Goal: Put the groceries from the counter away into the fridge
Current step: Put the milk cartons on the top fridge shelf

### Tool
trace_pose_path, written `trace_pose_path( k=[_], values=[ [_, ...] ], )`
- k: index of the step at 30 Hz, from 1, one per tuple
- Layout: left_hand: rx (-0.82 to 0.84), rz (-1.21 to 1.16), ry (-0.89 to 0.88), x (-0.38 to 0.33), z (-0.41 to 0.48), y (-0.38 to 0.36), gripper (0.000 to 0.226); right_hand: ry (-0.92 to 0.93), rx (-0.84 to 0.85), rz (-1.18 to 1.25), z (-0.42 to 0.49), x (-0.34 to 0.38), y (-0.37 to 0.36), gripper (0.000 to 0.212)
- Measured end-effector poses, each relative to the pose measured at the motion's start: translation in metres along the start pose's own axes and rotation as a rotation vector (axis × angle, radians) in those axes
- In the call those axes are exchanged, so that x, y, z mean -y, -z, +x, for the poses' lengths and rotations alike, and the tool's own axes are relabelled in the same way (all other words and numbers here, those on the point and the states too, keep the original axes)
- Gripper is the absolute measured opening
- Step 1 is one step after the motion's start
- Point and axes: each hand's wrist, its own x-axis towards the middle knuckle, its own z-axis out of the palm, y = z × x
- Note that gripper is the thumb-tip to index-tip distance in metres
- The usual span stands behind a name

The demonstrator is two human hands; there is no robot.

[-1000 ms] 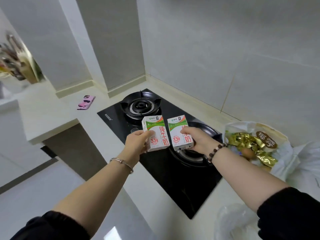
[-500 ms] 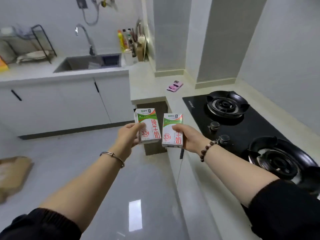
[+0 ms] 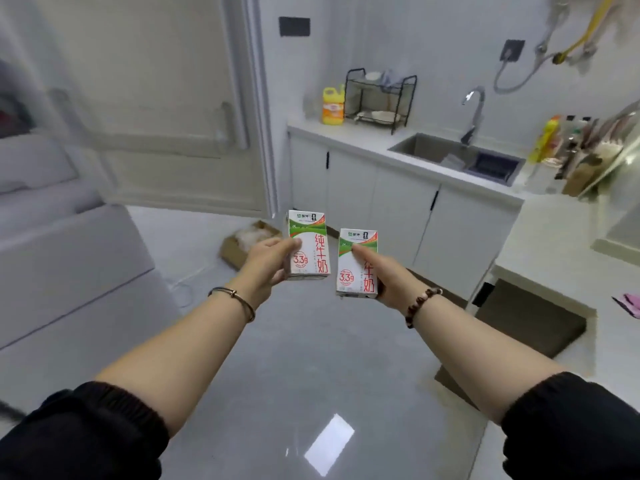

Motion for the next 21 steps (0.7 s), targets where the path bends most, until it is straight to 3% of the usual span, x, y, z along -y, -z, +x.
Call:
trace_pose_path(
  k=[4,12,21],
  values=[
    [-0.219,-0.04,-0.07,-0.017,-0.007,0.049,0.009,0.005,0.203,-0.128,0.043,0.016,-0.058,0.033],
    [-0.594,-0.099,-0.161,-0.029,-0.045,0.151,0.004,0.077,0.508,-0.27,0.076,0.016,-0.191,0.024],
    [-0.829,-0.128,-0.323,-0.1,-0.051,0.284,0.004,0.211,0.646,-0.297,0.094,0.042,-0.374,0.032]
  ],
)
